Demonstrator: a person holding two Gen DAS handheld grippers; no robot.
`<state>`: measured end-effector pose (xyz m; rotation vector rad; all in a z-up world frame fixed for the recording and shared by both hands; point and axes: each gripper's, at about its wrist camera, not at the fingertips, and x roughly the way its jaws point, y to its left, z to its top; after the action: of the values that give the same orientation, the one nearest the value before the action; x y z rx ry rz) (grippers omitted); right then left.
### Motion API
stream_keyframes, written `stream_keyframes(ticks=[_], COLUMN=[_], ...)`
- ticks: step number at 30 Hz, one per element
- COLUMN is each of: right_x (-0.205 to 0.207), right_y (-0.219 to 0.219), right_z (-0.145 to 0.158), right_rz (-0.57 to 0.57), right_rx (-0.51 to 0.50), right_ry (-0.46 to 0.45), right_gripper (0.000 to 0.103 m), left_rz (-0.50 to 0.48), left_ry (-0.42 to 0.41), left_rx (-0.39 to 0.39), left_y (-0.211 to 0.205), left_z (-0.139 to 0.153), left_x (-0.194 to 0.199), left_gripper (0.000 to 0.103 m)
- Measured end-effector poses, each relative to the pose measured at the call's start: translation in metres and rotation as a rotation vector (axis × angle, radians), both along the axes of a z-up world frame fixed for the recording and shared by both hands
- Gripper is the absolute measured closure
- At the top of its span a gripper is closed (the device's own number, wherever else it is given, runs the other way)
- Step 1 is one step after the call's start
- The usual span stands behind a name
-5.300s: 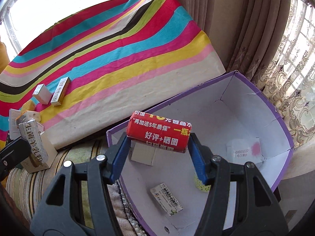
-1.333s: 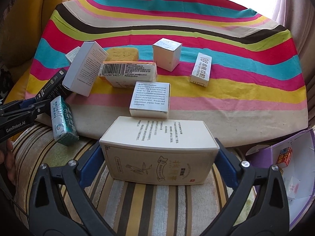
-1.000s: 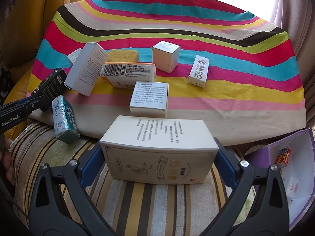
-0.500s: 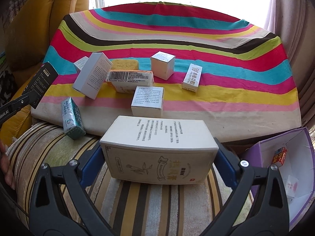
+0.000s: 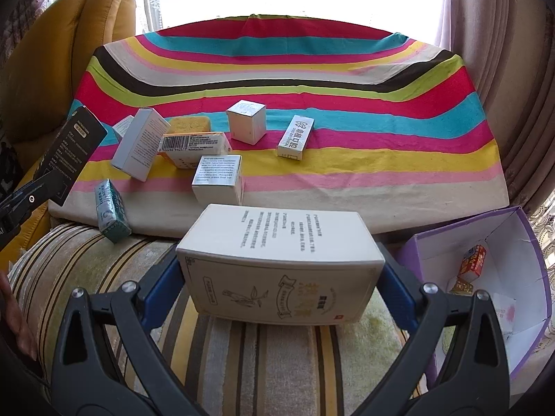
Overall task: Organize objects
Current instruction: 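Carry the cream box and black box over the purple box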
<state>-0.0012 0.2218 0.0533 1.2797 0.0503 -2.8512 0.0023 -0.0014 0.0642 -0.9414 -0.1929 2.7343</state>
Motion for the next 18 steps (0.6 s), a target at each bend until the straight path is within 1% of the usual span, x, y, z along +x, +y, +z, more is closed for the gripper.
stream_keyframes(ticks=[9,18], right_x=[0.011,0.024], right_y=[0.042,0.086], right_z=[0.008,0.015], right_rz=[-0.077,-0.161], right_rx=[-0.02,-0.024], right_ry=[0.013,0.037], right_gripper=[0.003,0.003], left_rz=[-0.135,-0.295], left_ry=[0.003,-0.008], left_rx=[0.0,-0.004], left_y=[0.053,0.115], left_z=[0.001,0.003], left_x=[0.004,0.003], left_gripper=[0.059,0.059])
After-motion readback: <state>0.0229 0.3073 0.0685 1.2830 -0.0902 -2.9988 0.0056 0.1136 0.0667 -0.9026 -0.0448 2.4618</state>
